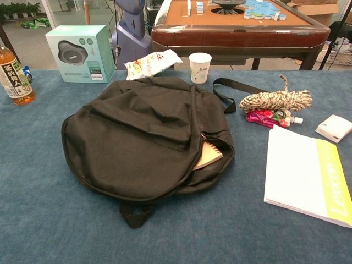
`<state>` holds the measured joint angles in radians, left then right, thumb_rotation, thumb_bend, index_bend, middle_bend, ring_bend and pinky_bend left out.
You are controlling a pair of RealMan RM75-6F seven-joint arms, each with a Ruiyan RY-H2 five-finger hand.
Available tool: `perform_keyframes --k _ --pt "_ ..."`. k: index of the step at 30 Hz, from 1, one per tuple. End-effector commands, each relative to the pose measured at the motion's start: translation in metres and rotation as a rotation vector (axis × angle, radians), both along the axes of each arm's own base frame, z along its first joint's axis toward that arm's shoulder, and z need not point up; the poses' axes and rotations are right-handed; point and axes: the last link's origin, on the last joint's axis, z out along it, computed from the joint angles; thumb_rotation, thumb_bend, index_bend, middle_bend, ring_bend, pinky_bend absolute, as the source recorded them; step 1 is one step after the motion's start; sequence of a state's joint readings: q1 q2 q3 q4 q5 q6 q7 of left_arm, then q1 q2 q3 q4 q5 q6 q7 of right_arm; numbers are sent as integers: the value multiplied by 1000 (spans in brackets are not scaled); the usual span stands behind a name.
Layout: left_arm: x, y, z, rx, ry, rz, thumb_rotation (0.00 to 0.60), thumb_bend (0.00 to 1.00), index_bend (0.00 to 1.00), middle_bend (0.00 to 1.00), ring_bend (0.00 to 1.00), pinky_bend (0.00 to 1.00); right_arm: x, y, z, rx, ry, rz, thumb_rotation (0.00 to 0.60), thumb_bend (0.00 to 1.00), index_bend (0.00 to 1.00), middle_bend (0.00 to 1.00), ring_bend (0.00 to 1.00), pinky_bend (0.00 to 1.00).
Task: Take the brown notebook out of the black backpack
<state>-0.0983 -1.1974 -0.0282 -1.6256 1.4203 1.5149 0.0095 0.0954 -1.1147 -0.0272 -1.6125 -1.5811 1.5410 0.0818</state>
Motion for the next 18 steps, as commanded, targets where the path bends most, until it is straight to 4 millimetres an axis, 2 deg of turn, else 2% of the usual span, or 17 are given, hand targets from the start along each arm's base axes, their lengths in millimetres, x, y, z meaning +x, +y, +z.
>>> perform_keyframes --k 1,5,9,14,18 --pt "0 -1 0 -3 2 1 600 286 118 0 0 88 0 0 0 1 -1 1 600 586 369 282 200 361" --pt "1 1 -1 -18 3 -8 600 286 119 0 0 88 1 -2 3 -19 -9 7 600 586 370 282 200 361" --pt "6 10 -4 -70 2 -51 600 286 124 0 0 88 6 -8 17 -77 -12 31 600 587 370 282 200 354" --pt "17 32 -18 -181 -2 -148 600 286 132 0 0 88 14 -16 35 -141 -7 49 600 586 370 282 197 353" --pt "27 53 -36 -277 1 -236 600 286 140 0 0 88 18 -18 42 -164 4 49 600 586 370 282 193 352"
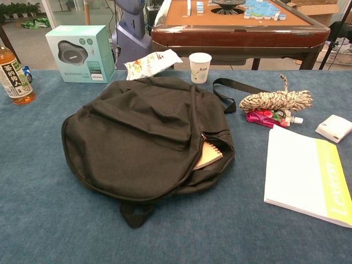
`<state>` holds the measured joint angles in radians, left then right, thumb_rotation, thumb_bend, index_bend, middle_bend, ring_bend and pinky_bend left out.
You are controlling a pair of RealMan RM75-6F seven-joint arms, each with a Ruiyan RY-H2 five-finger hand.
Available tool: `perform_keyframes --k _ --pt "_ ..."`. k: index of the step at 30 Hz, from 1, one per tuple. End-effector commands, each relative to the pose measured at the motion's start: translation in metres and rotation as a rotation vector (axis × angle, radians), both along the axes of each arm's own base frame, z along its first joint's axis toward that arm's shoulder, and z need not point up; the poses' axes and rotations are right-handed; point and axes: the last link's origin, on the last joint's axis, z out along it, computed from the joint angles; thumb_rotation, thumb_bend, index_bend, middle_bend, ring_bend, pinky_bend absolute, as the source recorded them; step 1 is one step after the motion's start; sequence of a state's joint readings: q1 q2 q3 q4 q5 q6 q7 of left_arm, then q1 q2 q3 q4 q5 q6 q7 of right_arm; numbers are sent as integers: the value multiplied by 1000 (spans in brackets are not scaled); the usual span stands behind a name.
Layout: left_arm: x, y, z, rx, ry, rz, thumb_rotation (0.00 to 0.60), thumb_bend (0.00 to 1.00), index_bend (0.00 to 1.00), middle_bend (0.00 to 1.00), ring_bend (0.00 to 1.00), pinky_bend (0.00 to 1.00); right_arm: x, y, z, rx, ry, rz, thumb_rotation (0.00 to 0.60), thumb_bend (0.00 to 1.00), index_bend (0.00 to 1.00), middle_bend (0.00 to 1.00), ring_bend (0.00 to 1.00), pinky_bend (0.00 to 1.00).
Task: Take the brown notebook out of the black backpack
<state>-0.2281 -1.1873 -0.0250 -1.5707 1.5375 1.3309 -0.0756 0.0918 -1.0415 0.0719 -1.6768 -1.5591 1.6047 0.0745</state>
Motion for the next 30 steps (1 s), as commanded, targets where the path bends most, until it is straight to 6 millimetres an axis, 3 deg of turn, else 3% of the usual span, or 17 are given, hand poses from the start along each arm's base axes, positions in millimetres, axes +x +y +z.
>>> perform_keyframes --k 1,16,22,30 --pt "10 20 -18 -90 -1 -89 600 286 140 0 0 88 2 -1 3 -12 2 -4 600 586 370 282 193 352" --pt "58 83 -95 -290 74 -380 600 286 135 0 0 70 -1 4 5 -20 -1 -42 600 586 366 277 184 349" --pt "68 100 -114 -307 223 -508 600 285 110 0 0 56 -2 7 5 -15 2 -53 600 586 366 273 180 349" --pt "74 112 -131 -314 264 -552 600 285 113 0 0 55 -6 12 7 -24 -2 -71 600 586 366 271 180 349"
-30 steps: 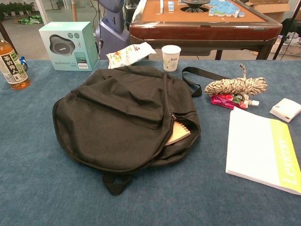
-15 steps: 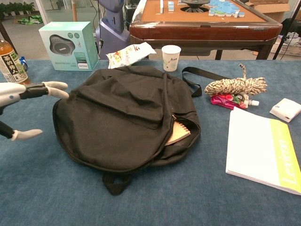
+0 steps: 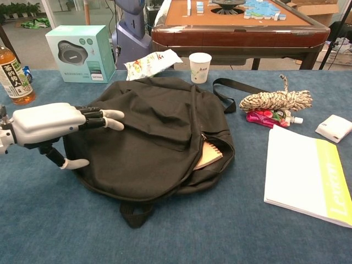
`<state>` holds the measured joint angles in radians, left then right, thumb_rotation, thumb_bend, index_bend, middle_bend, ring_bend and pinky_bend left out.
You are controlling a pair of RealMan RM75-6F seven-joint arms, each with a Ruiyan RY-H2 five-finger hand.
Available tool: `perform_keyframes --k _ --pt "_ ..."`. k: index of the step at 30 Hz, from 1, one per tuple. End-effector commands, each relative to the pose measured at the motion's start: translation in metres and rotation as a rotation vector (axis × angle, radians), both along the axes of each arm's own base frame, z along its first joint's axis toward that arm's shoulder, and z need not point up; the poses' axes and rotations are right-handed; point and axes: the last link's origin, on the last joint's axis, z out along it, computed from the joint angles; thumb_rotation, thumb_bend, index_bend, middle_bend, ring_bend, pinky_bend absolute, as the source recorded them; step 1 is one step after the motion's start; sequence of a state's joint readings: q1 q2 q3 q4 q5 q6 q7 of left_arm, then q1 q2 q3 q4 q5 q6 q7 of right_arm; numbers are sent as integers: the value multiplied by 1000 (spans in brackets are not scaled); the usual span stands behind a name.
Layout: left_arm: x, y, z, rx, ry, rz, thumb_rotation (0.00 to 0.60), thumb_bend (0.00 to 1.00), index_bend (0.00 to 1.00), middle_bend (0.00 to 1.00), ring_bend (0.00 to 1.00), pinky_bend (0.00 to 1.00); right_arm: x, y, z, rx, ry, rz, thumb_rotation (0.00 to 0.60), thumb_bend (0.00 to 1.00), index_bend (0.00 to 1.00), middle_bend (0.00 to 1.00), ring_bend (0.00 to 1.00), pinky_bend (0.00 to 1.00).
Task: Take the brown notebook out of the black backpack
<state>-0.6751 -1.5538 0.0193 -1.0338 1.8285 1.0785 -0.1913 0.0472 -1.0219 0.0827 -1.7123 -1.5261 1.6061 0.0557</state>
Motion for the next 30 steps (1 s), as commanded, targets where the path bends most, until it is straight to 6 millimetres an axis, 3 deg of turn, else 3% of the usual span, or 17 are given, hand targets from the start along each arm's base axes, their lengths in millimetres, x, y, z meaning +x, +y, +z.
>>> perform_keyframes --k 1,4,12,20,30 --pt "4 4 -7 3 6 -26 600 285 118 0 0 55 -1 1 1 -2 0 -5 600 586 366 271 180 349" --pt "6 5 -10 11 -14 -33 600 285 168 0 0 55 -2 3 1 -5 -3 -10 600 586 366 271 179 349" --pt "8 9 -16 3 -56 -20 600 299 442 0 0 55 -3 7 2 -8 -5 -16 600 585 366 269 180 349" --pt "11 11 -19 -6 -138 43 600 496 671 36 2 55 -4 8 2 -11 -9 -19 600 585 366 270 180 349" --pt "37 19 -15 -22 -392 250 600 691 805 195 83 55 0 9 -4 41 -14 7 600 585 366 270 179 349"
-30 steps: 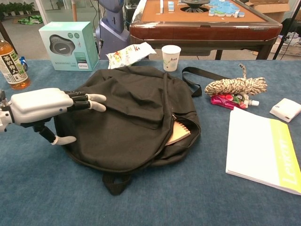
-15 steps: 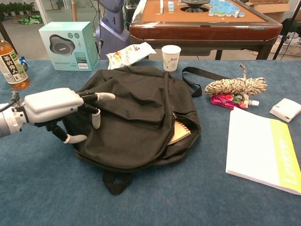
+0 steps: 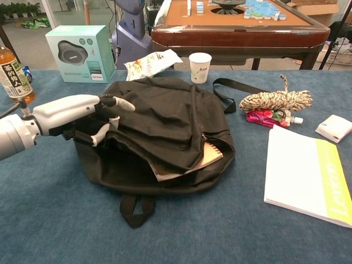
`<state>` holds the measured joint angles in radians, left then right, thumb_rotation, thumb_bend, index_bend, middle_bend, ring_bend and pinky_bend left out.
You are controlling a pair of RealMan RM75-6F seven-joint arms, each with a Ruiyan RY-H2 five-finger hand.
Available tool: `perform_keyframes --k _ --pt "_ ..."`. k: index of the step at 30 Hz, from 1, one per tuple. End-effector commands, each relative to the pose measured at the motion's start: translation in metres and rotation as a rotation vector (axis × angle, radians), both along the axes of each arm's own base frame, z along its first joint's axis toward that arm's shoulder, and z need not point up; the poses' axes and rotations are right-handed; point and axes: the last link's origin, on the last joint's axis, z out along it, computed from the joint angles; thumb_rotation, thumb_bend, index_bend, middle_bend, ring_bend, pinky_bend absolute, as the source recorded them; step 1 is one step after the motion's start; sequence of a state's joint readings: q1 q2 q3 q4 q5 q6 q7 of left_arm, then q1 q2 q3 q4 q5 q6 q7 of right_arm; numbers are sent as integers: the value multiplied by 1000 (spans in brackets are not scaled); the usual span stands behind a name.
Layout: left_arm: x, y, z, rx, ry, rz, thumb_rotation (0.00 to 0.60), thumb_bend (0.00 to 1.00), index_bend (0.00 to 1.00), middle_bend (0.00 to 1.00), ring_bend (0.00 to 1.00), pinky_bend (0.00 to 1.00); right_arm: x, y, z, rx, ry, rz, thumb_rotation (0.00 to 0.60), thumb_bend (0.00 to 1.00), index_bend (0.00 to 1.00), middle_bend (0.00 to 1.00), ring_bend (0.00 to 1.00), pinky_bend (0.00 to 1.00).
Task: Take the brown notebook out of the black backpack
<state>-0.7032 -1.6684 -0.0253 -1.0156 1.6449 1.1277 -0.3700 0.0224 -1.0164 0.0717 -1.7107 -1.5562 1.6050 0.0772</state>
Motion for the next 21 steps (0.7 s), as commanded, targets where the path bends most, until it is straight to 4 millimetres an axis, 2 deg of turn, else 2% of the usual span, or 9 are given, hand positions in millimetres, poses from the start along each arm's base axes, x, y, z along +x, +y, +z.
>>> perform_keyframes --k 1,5,13,21 --pt "15 7 5 -10 -94 79 600 696 810 203 87 55 4 0 -5 36 -5 18 600 585 366 270 179 349" --pt "35 20 10 -9 -155 145 600 711 816 217 93 55 13 -2 -17 115 -5 60 600 586 366 270 179 349" --pt "72 55 10 -18 -167 269 600 713 816 218 94 55 40 -15 -48 305 -30 176 600 585 366 270 179 349" --pt "94 83 7 29 -133 348 600 713 815 218 93 55 69 -33 -87 496 -40 299 600 585 366 270 179 349"
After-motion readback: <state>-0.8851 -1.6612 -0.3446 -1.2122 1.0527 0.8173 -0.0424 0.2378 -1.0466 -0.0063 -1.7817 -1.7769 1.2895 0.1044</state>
